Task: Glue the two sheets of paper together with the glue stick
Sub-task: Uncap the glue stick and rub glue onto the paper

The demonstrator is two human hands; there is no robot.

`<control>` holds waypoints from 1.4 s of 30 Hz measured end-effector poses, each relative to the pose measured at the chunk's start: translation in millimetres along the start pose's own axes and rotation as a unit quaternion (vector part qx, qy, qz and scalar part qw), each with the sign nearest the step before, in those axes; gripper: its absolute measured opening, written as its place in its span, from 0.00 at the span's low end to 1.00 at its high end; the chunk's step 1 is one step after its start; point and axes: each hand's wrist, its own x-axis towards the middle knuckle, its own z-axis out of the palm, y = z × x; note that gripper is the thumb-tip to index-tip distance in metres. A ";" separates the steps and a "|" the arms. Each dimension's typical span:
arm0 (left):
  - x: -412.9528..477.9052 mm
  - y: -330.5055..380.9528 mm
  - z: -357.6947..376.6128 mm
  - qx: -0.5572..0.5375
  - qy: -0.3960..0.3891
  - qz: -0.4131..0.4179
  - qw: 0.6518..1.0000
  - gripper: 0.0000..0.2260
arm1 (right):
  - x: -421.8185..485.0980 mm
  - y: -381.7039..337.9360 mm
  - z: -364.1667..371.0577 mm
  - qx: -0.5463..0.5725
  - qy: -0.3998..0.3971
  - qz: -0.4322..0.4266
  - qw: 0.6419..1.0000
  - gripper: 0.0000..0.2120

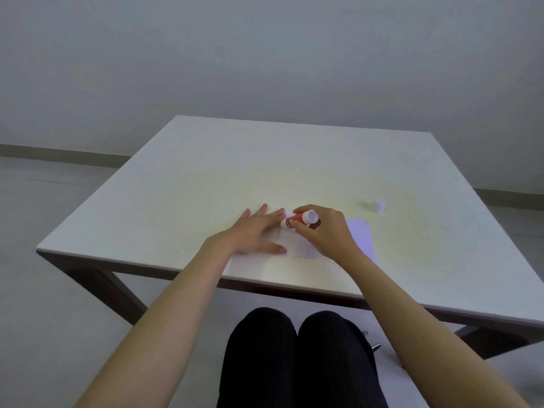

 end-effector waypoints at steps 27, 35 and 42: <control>-0.3 3.1 -2.7 -0.002 -0.014 -0.013 1.000 0.41 | -8.1 9.2 -17.8 0.004 -0.078 0.015 0.997 0.04; 1.7 0.0 -2.5 0.000 -0.018 -0.010 1.000 0.41 | -10.8 16.8 -33.2 0.013 -0.011 0.049 0.999 0.06; 1.4 -0.7 -1.7 0.006 -0.015 -0.007 1.000 0.40 | -13.7 18.1 -47.5 0.030 -0.055 0.045 0.997 0.05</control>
